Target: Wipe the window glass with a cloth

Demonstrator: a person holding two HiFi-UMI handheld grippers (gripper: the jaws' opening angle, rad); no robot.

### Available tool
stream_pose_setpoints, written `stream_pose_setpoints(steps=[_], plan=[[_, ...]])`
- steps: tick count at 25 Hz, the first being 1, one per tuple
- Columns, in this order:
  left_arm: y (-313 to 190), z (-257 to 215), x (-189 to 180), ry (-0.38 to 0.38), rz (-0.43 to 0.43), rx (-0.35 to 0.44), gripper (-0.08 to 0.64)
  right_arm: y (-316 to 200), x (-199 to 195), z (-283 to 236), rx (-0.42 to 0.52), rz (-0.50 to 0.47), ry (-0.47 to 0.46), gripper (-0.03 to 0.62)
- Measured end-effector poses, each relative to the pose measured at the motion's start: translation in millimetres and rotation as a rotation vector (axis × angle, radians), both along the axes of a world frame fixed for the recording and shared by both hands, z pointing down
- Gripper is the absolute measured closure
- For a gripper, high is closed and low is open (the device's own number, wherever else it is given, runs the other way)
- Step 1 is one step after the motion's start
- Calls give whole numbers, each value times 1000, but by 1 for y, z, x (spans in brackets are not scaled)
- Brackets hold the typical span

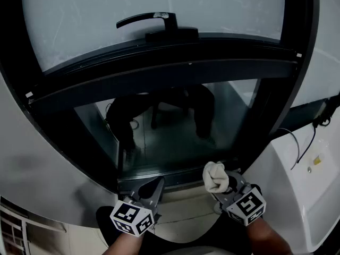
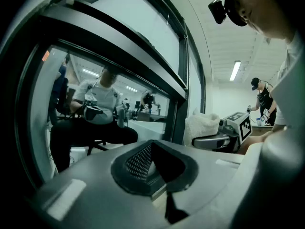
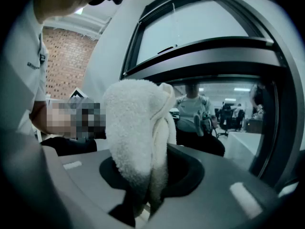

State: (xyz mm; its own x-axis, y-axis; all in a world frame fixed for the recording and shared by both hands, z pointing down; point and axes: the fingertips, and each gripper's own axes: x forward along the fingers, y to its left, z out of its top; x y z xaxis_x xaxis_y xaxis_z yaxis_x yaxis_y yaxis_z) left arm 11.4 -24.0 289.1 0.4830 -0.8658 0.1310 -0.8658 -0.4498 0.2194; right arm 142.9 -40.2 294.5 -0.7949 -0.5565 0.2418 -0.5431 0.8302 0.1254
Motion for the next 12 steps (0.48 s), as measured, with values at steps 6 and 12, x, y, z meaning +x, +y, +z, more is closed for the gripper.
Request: stream_pose_setpoints(steps=[6, 12], plan=[[-22, 6, -1, -29, 22, 30, 543, -36, 2, -23, 343, 74, 315, 469], [-60, 7, -5, -51, 28, 61, 543, -82, -6, -71, 752, 179, 580, 469]])
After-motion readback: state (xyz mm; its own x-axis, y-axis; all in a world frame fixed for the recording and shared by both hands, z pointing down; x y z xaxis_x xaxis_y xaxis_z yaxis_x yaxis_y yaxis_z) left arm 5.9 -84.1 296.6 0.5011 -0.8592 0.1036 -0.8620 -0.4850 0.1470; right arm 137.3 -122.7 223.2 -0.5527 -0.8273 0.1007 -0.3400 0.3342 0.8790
